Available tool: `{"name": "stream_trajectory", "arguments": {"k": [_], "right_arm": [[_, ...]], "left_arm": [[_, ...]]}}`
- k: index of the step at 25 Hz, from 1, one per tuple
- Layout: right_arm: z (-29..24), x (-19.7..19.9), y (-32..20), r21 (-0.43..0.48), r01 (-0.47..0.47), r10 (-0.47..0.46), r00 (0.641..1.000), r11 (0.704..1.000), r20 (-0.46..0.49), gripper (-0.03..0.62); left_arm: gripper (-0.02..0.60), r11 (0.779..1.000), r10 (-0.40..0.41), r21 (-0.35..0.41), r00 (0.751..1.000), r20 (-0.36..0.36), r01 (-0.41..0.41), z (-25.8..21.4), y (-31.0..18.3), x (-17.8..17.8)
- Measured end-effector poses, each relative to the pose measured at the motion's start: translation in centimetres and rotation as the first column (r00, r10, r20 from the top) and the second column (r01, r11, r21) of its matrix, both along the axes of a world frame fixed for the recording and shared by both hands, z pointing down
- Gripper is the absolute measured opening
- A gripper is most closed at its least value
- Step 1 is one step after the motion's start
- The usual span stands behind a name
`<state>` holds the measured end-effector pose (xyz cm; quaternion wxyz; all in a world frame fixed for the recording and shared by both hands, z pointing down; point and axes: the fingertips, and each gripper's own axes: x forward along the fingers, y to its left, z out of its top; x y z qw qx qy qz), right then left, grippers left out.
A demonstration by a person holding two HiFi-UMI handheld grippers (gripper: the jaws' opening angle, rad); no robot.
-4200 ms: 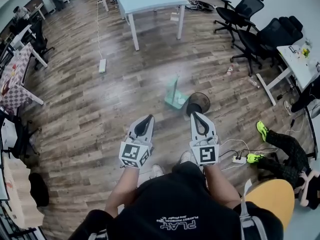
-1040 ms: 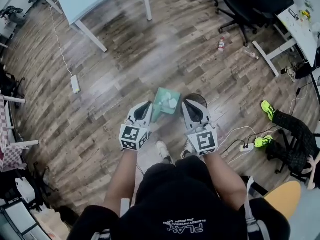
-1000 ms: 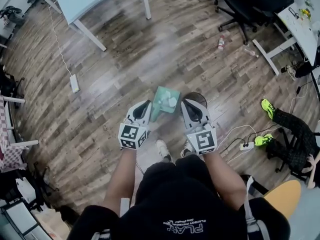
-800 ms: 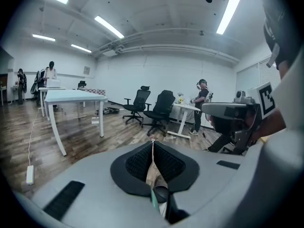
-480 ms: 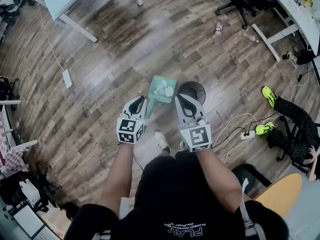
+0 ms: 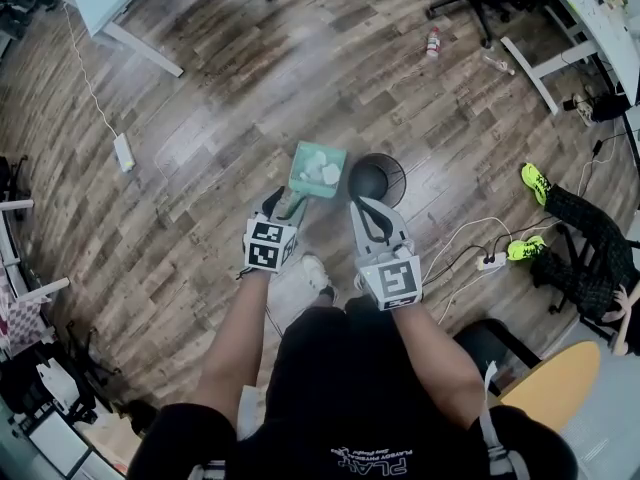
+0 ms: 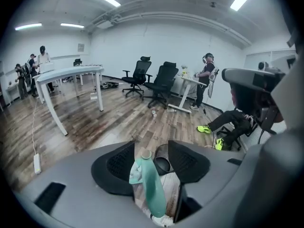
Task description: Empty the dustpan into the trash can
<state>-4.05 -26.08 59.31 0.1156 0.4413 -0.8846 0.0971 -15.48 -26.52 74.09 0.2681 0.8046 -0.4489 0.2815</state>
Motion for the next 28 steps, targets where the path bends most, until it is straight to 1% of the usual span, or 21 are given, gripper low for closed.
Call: {"name": "stream_trajectory", "arguments": {"k": [3, 6, 11, 17, 21, 25, 28], "right_arm": [[0.8, -0.3, -0.7, -0.017, -0.011, 0.011, 1.0, 1.0, -0.001, 0.025], [1.5, -0.5, -0.8, -0.033, -0.007, 0.007, 1.0, 0.999, -0.003, 0.025], [2.1, -0.6, -0.7, -0.053, 0.001, -0.001, 1.0, 0.999, -0.004, 0.025], [2.9, 0.3, -0.6, -0.058, -0.001, 0.0, 1.0, 0.998, -0.017, 0.025], [4.2, 0.8, -0.2, -0.085, -0.01, 0.007, 0.999, 0.996, -0.038, 0.025], [5.8, 1.4, 0.2, -0.114, -0.018, 0.011, 0.998, 0.993, -0.06, 0.025], [6.7, 2.0, 0.4, -0.132, -0.023, 0.014, 0.997, 0.991, -0.073, 0.025]], "left_arm": [[0.237, 0.999, 0.003, -0.046, 1.0, 0.026, -0.002, 2.0, 0.0, 0.1], [0.247, 0.995, -0.008, -0.096, 0.999, 0.037, 0.011, 4.0, 0.2, 0.2], [0.247, 0.987, -0.03, -0.154, 0.998, 0.051, 0.038, 6.1, 0.1, -0.1], [0.245, 0.976, -0.027, -0.215, 0.996, 0.085, 0.044, 8.4, 0.1, 0.4], [0.245, 0.972, -0.024, -0.229, 0.995, 0.094, 0.045, 9.1, -0.3, 0.5], [0.244, 0.963, -0.028, -0.262, 0.994, 0.104, 0.054, 9.8, -0.6, 0.5], [0.219, 0.956, -0.028, -0.287, 0.993, 0.115, 0.061, 10.4, -0.9, 0.7]]}}
